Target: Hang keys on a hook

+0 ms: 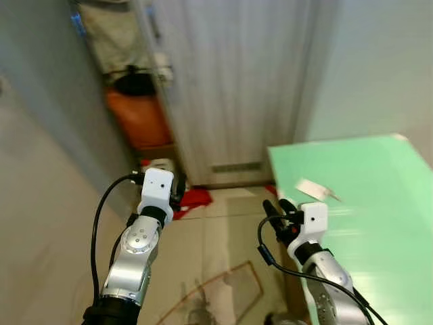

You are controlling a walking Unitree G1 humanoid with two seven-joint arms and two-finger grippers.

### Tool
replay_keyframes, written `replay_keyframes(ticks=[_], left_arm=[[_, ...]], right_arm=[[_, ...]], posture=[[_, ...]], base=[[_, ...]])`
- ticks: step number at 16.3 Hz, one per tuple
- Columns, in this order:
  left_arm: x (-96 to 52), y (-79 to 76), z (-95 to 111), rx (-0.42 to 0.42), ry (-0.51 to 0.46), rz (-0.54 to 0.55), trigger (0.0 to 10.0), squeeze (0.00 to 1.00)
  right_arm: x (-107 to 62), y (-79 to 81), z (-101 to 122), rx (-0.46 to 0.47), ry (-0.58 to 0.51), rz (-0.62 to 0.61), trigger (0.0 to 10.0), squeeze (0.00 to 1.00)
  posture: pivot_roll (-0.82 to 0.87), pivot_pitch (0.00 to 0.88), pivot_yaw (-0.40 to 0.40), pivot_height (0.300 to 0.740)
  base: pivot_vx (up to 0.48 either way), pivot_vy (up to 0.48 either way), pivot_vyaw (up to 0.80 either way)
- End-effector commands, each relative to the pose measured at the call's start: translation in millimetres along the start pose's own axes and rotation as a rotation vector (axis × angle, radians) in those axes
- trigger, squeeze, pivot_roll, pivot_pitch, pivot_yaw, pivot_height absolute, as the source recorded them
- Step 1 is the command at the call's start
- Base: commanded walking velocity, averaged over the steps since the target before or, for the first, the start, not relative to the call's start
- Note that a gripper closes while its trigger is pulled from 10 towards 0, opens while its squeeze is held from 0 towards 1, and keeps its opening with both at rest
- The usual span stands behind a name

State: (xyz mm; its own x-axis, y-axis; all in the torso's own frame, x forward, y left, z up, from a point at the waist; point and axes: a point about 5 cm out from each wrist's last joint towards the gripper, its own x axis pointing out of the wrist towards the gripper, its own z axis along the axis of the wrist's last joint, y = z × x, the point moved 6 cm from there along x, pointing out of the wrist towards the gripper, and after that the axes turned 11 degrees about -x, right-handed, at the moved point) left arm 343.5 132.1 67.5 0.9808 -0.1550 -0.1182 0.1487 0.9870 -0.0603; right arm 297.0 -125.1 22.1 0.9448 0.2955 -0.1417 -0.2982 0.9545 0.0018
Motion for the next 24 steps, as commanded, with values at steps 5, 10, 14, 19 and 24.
replay_keyframes(ticks=[5, 10, 14, 19, 24], left_arm=[[1.8, 2.0, 2.3, 0.011, -0.003, 0.004, 10.0, 0.00], [3.5, 2.3, 3.4, 0.005, -0.006, 0.012, 10.0, 0.00], [5.0, 3.4, 4.4, 0.006, -0.009, 0.017, 10.0, 0.00], [6.3, 7.5, -1.1, 0.025, 0.022, 0.032, 10.0, 0.00], [8.1, 17.6, -1.1, 0.063, 0.035, 0.063, 10.0, 0.00]], right_arm=[[-1.6, 3.0, -3.0, 0.001, 0.009, 0.002, 10.0, 0.00], [-2.6, 2.0, -2.7, 0.002, 0.010, 0.000, 10.0, 0.00], [-2.4, 2.6, -2.5, 0.002, 0.010, 0.002, 10.0, 0.00], [-0.6, 3.0, -3.7, -0.019, 0.022, 0.002, 10.0, 0.00], [1.7, 4.5, -5.8, -0.015, 0.033, 0.004, 10.0, 0.00]], posture=[[-0.20, 0.029, 0.141, 0.740], [-0.21, 0.034, 0.142, 0.740], [-0.21, 0.035, 0.142, 0.740], [-0.20, 0.037, 0.145, 0.740], [-0.20, 0.041, 0.150, 0.740]], base=[[0.452, 0.000, 0.00], [0.450, 0.000, 0.00], [0.450, 0.000, 0.00], [0.331, 0.000, 0.00], [0.000, 0.000, -0.51]])
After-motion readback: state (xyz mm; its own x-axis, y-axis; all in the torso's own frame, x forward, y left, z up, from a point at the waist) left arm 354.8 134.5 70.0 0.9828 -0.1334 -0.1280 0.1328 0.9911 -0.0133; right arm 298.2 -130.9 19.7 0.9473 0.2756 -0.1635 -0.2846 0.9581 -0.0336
